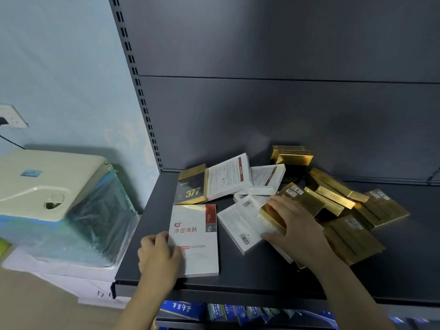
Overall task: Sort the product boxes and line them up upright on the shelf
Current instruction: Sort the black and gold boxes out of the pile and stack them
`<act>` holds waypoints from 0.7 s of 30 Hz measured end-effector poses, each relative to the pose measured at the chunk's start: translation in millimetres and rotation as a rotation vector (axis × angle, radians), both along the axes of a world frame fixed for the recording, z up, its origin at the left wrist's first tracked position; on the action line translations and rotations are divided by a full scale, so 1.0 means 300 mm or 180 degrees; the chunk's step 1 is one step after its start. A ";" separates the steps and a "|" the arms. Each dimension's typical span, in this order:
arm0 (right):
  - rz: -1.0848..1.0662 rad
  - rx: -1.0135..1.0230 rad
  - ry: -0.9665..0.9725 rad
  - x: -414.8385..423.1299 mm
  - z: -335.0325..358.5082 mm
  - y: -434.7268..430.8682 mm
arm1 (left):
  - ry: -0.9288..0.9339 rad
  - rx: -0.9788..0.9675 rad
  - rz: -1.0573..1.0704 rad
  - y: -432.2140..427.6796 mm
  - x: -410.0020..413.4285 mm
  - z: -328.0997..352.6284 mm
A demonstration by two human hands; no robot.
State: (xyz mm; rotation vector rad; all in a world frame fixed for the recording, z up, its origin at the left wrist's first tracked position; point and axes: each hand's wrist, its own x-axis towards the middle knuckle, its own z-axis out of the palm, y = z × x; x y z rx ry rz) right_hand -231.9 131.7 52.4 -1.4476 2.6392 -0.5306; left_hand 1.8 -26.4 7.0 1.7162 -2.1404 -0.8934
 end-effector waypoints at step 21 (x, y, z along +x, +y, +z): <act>-0.0798 -0.2330 -0.1067 -0.040 0.287 0.093 | 0.1775 0.0667 -0.2101 0.126 -0.237 0.201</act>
